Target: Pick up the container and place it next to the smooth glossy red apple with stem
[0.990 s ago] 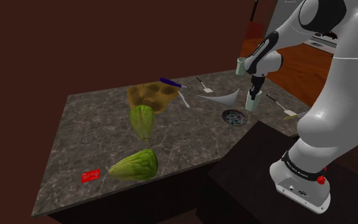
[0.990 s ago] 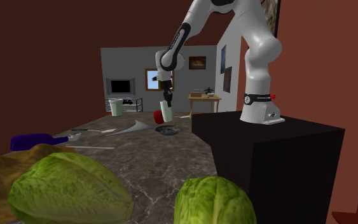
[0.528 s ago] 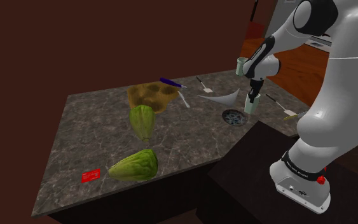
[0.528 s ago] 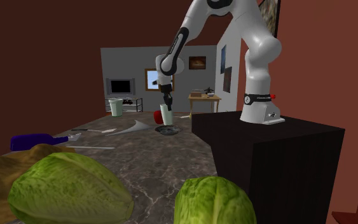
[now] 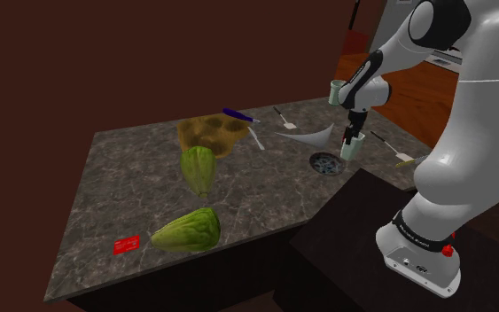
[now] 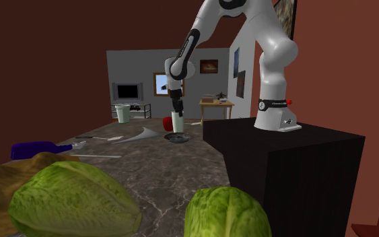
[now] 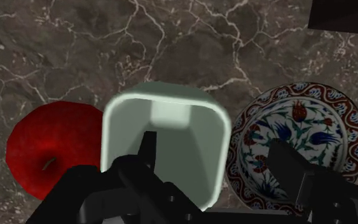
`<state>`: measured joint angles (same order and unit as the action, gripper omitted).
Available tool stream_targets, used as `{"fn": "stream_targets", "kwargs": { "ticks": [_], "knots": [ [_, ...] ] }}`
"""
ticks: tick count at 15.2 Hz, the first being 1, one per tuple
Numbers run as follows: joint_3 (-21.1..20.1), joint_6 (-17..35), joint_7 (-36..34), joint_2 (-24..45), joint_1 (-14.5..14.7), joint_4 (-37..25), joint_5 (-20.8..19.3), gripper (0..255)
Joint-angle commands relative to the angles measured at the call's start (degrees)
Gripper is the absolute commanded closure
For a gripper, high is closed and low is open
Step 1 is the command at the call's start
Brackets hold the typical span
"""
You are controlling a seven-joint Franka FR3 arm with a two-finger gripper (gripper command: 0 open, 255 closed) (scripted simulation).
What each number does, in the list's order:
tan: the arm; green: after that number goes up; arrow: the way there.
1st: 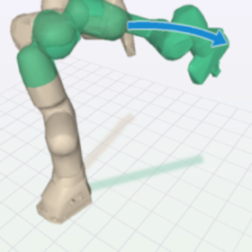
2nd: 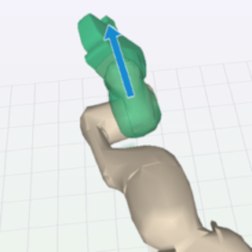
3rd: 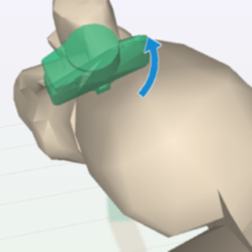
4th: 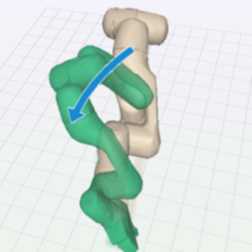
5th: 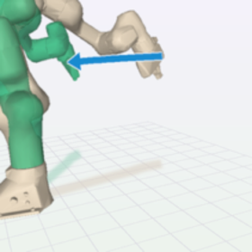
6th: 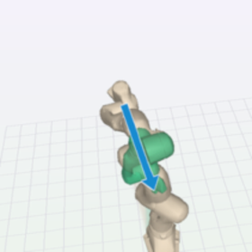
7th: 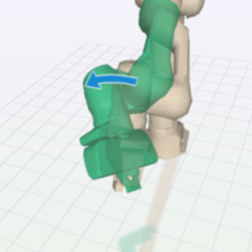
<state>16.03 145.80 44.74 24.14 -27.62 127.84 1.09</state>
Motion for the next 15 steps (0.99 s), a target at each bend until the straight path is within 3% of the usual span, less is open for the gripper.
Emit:
{"fn": "stream_targets", "kwargs": {
  "ticks": [1, 3, 7, 15],
  "knots": [
    [0.00, 0.00, 0.00, 0.00, 0.00, 0.00, 0.00, 0],
    [0.00, 0.00, 0.00, 0.00, 0.00, 0.00, 0.00, 0],
    [1.20, -6.45, -1.38, -5.90, 1.42, -0.66, -1.97, 0],
    [1.18, -6.45, -1.38, -5.90, 1.40, -0.66, -1.98, 0]
  ]
}}
